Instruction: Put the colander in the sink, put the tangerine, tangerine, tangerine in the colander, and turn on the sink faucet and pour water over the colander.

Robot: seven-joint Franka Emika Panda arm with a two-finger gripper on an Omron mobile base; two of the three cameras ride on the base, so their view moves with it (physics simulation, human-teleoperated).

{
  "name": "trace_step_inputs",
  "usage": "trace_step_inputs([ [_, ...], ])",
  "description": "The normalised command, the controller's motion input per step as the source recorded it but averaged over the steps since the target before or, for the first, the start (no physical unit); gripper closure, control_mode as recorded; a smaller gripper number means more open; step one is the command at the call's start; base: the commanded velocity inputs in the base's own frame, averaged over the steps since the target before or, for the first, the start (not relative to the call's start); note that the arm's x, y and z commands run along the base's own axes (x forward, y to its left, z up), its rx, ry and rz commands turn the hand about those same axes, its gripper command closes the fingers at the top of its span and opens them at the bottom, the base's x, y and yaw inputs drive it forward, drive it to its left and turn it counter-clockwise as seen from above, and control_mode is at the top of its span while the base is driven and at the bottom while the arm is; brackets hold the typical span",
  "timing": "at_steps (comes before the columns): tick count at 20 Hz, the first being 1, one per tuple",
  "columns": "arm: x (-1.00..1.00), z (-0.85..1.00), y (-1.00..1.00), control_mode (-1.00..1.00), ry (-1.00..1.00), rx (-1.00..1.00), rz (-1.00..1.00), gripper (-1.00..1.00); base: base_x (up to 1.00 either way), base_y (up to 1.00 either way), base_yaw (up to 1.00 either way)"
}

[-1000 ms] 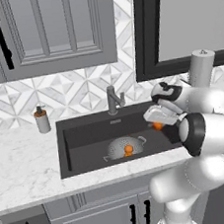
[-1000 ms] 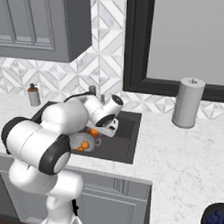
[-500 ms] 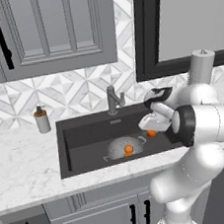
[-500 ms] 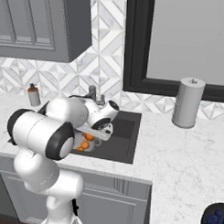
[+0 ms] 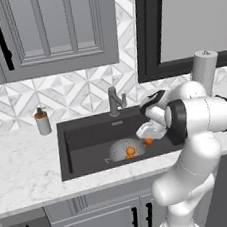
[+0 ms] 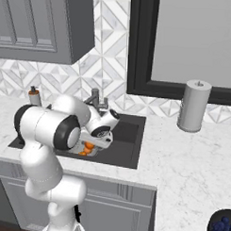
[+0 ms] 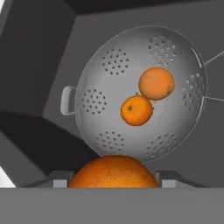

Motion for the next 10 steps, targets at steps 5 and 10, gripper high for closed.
trace_step_inputs([
  [5,0.21,-0.23,0.13,-1.0,0.0,0.06,0.05,1.0,0.0,0.0,0.0],
  [10,0.28,-0.25,0.13,-1.0,0.0,0.04,0.03,1.0,0.0,0.0,0.0],
])
